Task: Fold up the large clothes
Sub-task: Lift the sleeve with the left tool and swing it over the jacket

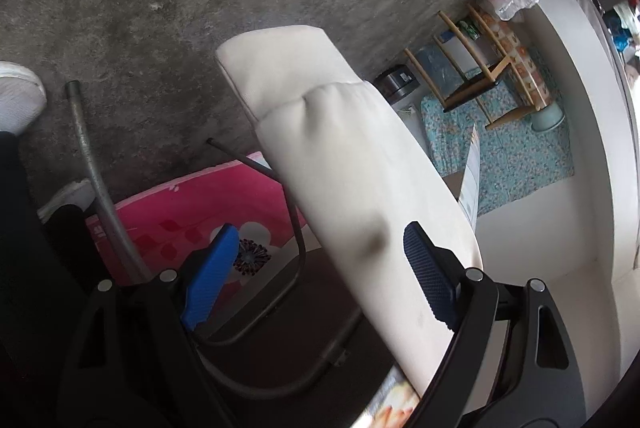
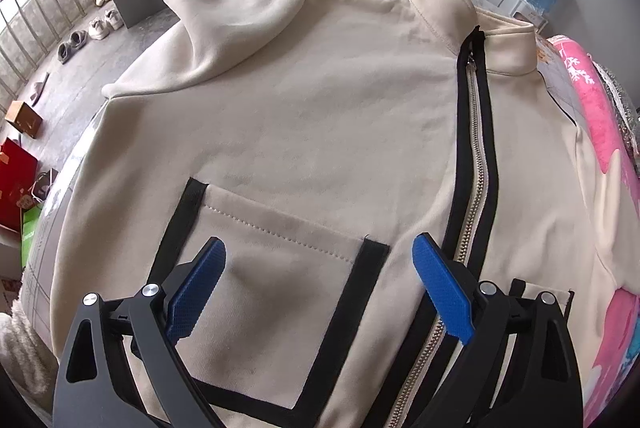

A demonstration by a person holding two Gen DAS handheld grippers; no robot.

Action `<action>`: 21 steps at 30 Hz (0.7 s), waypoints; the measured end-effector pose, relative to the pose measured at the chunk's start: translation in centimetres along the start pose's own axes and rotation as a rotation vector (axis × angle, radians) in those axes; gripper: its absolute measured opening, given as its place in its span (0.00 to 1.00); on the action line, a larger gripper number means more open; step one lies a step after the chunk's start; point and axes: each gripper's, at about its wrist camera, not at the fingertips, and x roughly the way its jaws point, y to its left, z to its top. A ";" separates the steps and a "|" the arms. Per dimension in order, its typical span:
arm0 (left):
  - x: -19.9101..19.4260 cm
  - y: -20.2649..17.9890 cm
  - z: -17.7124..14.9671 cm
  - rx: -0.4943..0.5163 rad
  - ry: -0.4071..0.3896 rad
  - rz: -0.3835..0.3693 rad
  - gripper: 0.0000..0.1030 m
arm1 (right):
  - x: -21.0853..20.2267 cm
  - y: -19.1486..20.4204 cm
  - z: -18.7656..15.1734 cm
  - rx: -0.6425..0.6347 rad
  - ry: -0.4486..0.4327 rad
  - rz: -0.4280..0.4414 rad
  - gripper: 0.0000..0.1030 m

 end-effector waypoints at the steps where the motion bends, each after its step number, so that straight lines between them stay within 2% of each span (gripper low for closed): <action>1: 0.2 0.2 0.2 -0.005 0.005 -0.008 0.78 | 0.1 -0.1 0.0 0.002 0.002 -0.005 0.89; 4: 0.5 0.4 0.9 -0.017 0.008 -0.023 0.77 | 0.1 -0.3 0.0 0.009 0.014 -0.024 0.89; 7: 0.9 -0.2 1.9 -0.002 -0.010 -0.043 0.66 | 0.1 -0.8 -0.1 0.023 0.017 -0.038 0.89; 10: 0.7 -1.2 2.8 0.010 -0.049 -0.050 0.50 | 0.1 -1.3 -0.1 0.037 0.010 -0.040 0.89; 12: 0.2 -2.4 3.0 0.043 -0.077 -0.025 0.33 | 0.0 -1.6 -0.1 0.050 0.003 -0.031 0.89; 15: -1.1 -5.0 3.0 0.145 -0.124 0.046 0.19 | -0.3 -1.9 -0.2 0.059 -0.017 -0.015 0.89; 18: -4.0 -9.0 1.7 0.301 -0.227 0.147 0.11 | -0.9 -2.0 -0.4 0.066 -0.041 0.006 0.89; 19: -5.3 -11.1 0.7 0.380 -0.274 0.184 0.10 | -1.3 -2.1 -0.5 0.066 -0.057 0.013 0.89; 21: -7.4 -14.4 -1.1 0.488 -0.346 0.221 0.06 | -2.0 -2.4 -0.8 0.066 -0.084 0.020 0.89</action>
